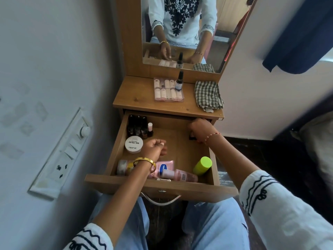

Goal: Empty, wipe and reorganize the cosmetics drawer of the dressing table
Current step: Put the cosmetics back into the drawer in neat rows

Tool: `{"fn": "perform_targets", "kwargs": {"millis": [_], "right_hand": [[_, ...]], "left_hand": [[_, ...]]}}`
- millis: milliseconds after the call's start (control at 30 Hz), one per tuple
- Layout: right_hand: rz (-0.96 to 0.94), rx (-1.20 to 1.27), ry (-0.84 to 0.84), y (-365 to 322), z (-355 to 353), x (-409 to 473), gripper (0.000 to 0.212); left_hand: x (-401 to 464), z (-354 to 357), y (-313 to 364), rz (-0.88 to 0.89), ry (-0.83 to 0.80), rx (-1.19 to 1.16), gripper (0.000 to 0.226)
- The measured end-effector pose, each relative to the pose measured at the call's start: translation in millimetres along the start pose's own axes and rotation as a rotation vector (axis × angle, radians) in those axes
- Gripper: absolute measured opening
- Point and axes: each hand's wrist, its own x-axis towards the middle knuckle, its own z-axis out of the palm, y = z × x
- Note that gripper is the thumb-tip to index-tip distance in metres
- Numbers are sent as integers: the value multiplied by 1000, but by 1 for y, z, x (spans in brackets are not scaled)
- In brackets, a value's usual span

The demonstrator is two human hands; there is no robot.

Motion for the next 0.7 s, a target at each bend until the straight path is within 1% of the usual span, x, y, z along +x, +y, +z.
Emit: {"fn": "perform_targets", "kwargs": {"millis": [167, 267, 400, 467, 567, 633, 700], "right_hand": [[-38, 2, 65, 1, 0, -5, 22], [-40, 53, 115, 0, -6, -8, 24], [-47, 158, 202, -7, -17, -13, 23], [-45, 233, 264, -10, -26, -13, 21], [48, 417, 434, -13, -44, -6, 18], [182, 601, 547, -12, -60, 3, 17], [326, 830, 608, -9, -76, 15, 16]], "left_hand": [[-3, 0, 2, -6, -14, -27, 17], [-9, 1, 2, 1, -23, -47, 14], [-11, 3, 2, 52, -16, -39, 25], [-9, 4, 7, 68, -20, -38, 26], [-5, 3, 23, 85, -33, -66, 26], [2, 2, 39, 118, -5, -81, 25], [11, 1, 56, 149, 33, -82, 22]]}}
